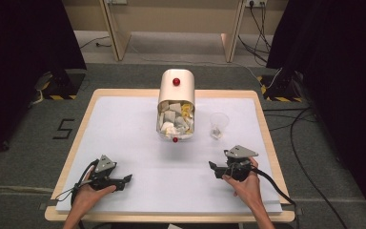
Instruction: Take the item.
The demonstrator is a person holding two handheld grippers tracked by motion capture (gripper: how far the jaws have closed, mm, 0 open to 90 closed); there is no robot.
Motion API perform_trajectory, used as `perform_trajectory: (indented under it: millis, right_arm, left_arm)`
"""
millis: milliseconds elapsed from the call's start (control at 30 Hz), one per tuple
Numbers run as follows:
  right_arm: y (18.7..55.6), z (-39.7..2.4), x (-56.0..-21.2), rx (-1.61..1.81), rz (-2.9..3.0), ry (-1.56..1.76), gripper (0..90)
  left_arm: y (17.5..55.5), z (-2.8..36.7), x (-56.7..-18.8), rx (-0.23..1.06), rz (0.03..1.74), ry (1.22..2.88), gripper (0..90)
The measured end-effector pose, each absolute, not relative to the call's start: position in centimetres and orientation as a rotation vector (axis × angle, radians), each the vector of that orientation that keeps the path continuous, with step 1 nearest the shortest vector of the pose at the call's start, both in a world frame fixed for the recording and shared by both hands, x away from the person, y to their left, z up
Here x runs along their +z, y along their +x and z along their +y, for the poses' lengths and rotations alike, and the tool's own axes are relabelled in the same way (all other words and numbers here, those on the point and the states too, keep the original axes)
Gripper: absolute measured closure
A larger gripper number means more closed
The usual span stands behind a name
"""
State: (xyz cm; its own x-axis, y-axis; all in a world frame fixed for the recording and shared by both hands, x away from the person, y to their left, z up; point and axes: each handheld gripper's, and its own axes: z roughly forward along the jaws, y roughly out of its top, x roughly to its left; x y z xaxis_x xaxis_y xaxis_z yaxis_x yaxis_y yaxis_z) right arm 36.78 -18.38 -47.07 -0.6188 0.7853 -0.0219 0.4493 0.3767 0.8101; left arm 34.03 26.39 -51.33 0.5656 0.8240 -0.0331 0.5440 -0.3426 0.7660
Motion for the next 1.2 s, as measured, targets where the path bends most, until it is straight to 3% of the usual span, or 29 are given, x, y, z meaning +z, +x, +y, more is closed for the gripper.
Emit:
perform_trajectory:
  millis: [1200]
  right_arm:
    - [33.8, -18.3, -49.6, 1.016, 2.385, 1.069, 23.9]
  left_arm:
    - [34.0, 26.4, -51.3, 0.472, 1.094, 2.038, 18.1]
